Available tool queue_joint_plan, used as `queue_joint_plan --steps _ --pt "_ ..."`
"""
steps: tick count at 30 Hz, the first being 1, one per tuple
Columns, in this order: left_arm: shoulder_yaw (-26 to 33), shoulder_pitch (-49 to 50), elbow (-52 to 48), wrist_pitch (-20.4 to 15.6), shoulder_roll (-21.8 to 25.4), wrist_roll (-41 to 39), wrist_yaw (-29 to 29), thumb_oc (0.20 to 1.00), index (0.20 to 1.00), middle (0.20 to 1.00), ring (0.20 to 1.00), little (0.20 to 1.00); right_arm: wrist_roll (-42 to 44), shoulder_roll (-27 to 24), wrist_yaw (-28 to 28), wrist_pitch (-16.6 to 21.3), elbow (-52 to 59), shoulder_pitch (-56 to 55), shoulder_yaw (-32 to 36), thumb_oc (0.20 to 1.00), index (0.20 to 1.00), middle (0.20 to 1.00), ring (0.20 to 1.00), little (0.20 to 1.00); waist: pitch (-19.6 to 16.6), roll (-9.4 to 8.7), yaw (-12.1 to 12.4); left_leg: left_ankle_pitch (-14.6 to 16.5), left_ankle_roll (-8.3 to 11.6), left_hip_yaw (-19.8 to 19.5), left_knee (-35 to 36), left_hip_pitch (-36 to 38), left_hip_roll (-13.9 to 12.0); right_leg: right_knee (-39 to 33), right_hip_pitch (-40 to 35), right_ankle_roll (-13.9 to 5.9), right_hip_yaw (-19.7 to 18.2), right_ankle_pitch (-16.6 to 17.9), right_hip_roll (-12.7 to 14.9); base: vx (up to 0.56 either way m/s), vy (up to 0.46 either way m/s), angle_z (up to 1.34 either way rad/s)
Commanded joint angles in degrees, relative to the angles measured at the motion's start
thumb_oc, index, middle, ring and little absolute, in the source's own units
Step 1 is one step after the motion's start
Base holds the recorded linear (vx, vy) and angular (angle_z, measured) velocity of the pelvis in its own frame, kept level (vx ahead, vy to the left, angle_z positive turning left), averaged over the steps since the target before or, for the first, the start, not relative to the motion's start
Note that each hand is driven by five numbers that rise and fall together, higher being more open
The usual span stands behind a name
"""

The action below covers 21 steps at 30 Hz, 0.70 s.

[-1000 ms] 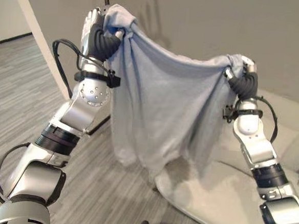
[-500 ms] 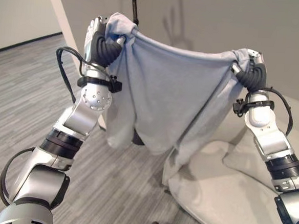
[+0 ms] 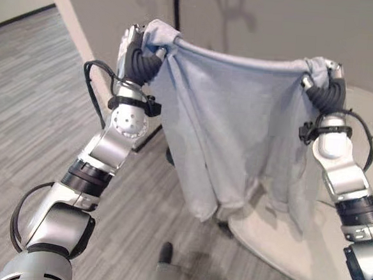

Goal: Hang the clothes on the sofa on the clothes rack.

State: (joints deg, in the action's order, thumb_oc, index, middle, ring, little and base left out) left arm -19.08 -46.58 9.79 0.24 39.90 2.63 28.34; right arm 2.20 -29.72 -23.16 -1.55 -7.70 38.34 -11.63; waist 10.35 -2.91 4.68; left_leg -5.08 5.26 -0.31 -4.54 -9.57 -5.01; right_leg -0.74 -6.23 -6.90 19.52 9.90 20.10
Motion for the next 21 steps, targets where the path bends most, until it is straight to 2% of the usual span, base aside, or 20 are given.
queue_joint_plan --steps 1,2,3,4,5,6,8,9,10,11,12,13,14,21 --pt "0.7 -4.3 0.3 -1.2 1.8 2.2 0.1 0.2 0.2 0.2 0.2 0.2 -2.9 -2.2 -1.0 1.4 -0.3 2.0 2.4 0.2 0.2 0.2 0.2 0.2 -7.0 1.65 1.7 6.1 0.27 3.2 5.6 7.4 -0.6 9.2 2.6 -7.52 0.6 -8.1 2.5 0.08 0.306 -0.11" --pt "0.7 -4.2 0.3 -1.2 1.9 2.2 0.1 0.2 0.2 0.2 0.2 0.2 -2.9 -2.2 -1.0 1.4 -0.3 2.0 2.4 0.2 0.2 0.2 0.2 0.2 -7.0 1.61 1.8 6.2 0.23 3.3 5.6 7.4 -0.5 9.5 2.7 -7.53 0.5 -8.3 2.6 0.07 0.15 -0.08" --pt "0.8 -3.9 -0.1 -1.0 1.9 2.4 0.1 0.2 0.2 0.2 0.2 0.2 -2.6 -1.8 -0.8 1.5 0.0 1.6 2.5 0.2 0.2 0.2 0.2 0.2 -6.7 1.41 1.6 6.5 -0.22 3.4 5.8 8.2 0.0 12.3 4.0 -6.77 -0.8 -8.9 1.4 0.12 0.184 -0.02" --pt "0.8 -3.3 -0.4 -1.1 1.4 2.5 0.0 0.2 0.2 0.2 0.2 0.2 -2.4 -2.2 -0.8 1.9 -0.2 2.1 2.1 0.2 0.2 0.2 0.2 0.2 -6.3 1.54 1.3 6.3 -0.81 2.8 6.3 9.0 0.9 13.0 6.1 -5.75 -3.5 -10.2 -2.5 0.16 0.218 -0.05" --pt "0.7 -3.3 -0.2 -1.0 1.5 2.5 0.1 0.2 0.2 0.2 0.2 0.2 -2.1 -2.6 -1.1 2.1 -0.6 2.8 1.8 0.2 0.2 0.2 0.2 0.2 -6.0 1.55 1.5 6.3 -0.96 2.9 6.4 9.3 1.3 11.9 7.1 -5.5 -3.4 -10.6 -3.9 0.11 0.135 -0.02" --pt "0.8 -3.4 -0.2 -1.1 1.5 2.5 0.1 0.2 0.2 0.2 0.2 0.2 -2.0 -2.6 -1.1 2.2 -0.8 3.0 1.8 0.2 0.2 0.2 0.2 0.2 -6.0 1.66 1.5 6.4 -0.89 3.0 6.5 9.4 1.2 11.8 7.1 -5.43 -3.4 -10.6 -4.1 0.07 0.021 -0.1" --pt "1.3 -3.3 0.1 -0.9 1.4 2.5 0.2 0.2 0.2 0.2 0.2 0.2 -1.6 -3.1 -1.4 2.6 -1.6 5.0 0.6 0.2 0.2 0.2 0.2 0.2 -4.9 1.34 1.7 6.7 -1.03 3.6 6.8 10.4 1.8 5.6 9.2 -4.99 0.2 -8.9 -6.7 0.04 -0.034 -0.03" --pt "1.9 -2.9 -0.3 -0.8 1.4 2.6 0.3 0.2 0.2 0.2 0.2 0.2 -1.8 -3.6 -1.4 2.5 -1.7 4.9 0.6 0.2 0.2 0.2 0.2 0.2 -4.7 1.18 1.6 6.8 -1.06 3.5 6.6 10.2 1.9 3.7 8.8 -4.85 0.2 -9.1 -7.4 0.04 -0.053 -0.02" --pt "2.3 -2.7 -0.8 -1.0 1.8 2.8 0.0 0.2 0.2 0.2 0.2 0.2 -1.9 -4.4 -1.4 2.4 -2.6 4.5 1.1 0.2 0.2 0.2 0.2 0.2 -4.7 0.9 1.2 6.7 -0.77 3.1 5.7 9.6 2.0 1.0 7.7 -5.81 -1.0 -8.7 -8.2 0.04 -0.042 0.04" --pt "2.3 -2.7 -0.9 -1.0 1.7 2.8 -0.1 0.2 0.2 0.2 0.2 0.2 -1.9 -4.5 -1.4 2.5 -2.7 4.5 1.1 0.2 0.2 0.2 0.2 0.2 -4.7 0.88 1.1 7.0 -0.76 3.0 5.4 9.4 2.0 0.3 7.2 -5.85 -0.8 -8.3 -8.3 0.08 -0.076 0.19" --pt "2.3 -2.9 -0.7 -0.7 1.4 2.9 0.3 0.2 0.2 0.2 0.2 0.2 -1.7 -4.1 -0.9 2.3 -2.8 4.9 0.3 0.2 0.2 0.2 0.2 0.2 -4.7 0.68 1.1 7.3 -0.66 2.8 5.3 9.8 2.1 -0.6 6.6 -5.55 -2.6 -8.4 -9.5 0.13 -0.122 0.16" --pt "2.8 -2.9 -0.5 -1.0 1.0 3.0 0.3 0.2 0.2 0.2 0.2 0.2 -1.2 -4.5 -0.9 2.6 -3.5 6.0 -0.4 0.2 0.2 0.2 0.2 0.2 -5.5 0.32 1.4 7.2 -0.4 3.2 5.8 10.2 1.8 -3.7 5.1 -5.63 -1.7 -6.6 -9.6 0.13 -0.122 0.08" --pt "2.8 -2.9 -0.5 -1.0 1.0 3.0 0.3 0.2 0.2 0.2 0.2 0.2 -1.2 -4.5 -0.9 2.6 -3.5 6.1 -0.5 0.2 0.2 0.2 0.2 0.2 -5.5 0.35 1.4 7.1 -0.39 3.2 5.9 10.2 1.8 -3.8 4.9 -5.63 -1.7 -6.5 -9.6 0.13 -0.127 -0.07" --pt "2.7 -1.6 -0.4 -0.7 -0.2 3.2 -0.2 0.2 0.2 0.2 0.2 0.2 0.5 -6.2 -0.4 3.1 -3.4 5.6 -0.7 0.2 0.2 0.2 0.2 0.2 -6.6 0.89 0.0 7.4 2.46 1.6 5.6 12.3 -2.7 -4.3 2.2 -4.39 0.0 -8.9 -12.5 0.12 -0.16 0.13"
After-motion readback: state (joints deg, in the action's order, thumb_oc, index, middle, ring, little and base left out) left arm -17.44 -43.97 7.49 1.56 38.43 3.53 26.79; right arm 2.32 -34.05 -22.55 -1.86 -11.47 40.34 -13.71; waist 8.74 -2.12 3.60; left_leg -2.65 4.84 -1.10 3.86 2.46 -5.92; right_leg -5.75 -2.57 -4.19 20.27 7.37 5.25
